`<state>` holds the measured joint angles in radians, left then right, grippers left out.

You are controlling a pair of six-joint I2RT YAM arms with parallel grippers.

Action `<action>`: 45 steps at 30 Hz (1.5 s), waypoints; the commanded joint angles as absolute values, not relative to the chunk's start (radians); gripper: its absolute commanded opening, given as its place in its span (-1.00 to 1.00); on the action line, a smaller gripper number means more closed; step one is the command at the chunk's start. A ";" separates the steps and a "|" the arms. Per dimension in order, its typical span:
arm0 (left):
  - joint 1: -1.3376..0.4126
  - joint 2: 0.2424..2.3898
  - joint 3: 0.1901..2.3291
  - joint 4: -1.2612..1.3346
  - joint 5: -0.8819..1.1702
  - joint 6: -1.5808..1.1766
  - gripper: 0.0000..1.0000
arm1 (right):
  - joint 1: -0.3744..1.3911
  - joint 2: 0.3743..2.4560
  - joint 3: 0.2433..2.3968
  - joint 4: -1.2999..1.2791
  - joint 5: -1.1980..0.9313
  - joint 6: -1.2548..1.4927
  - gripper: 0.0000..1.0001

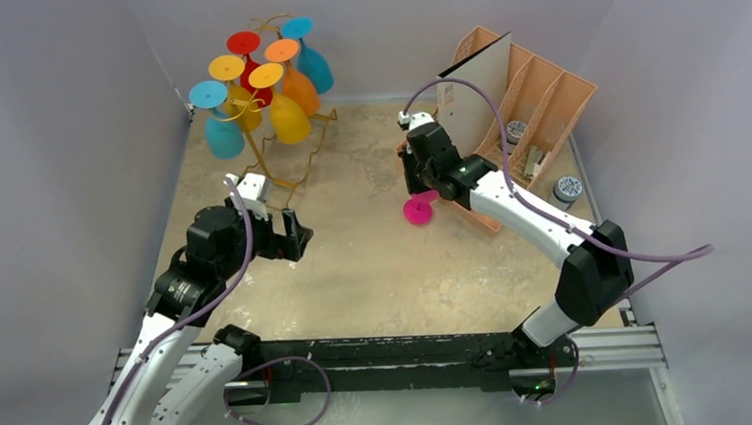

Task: Take the wine glass off the wine glass rack
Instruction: Place the wine glass at the center of the board.

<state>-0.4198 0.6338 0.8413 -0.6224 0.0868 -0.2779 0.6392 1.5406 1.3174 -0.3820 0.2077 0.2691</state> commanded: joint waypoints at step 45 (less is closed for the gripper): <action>-0.398 0.776 0.931 -0.732 -0.286 -0.373 1.00 | 0.666 1.465 1.441 -0.427 0.111 0.188 0.55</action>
<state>-0.4183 0.7536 0.8886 -0.7765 -0.2962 -0.3744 0.6609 1.5642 1.4006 -0.4164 0.1520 0.1875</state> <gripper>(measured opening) 0.998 0.739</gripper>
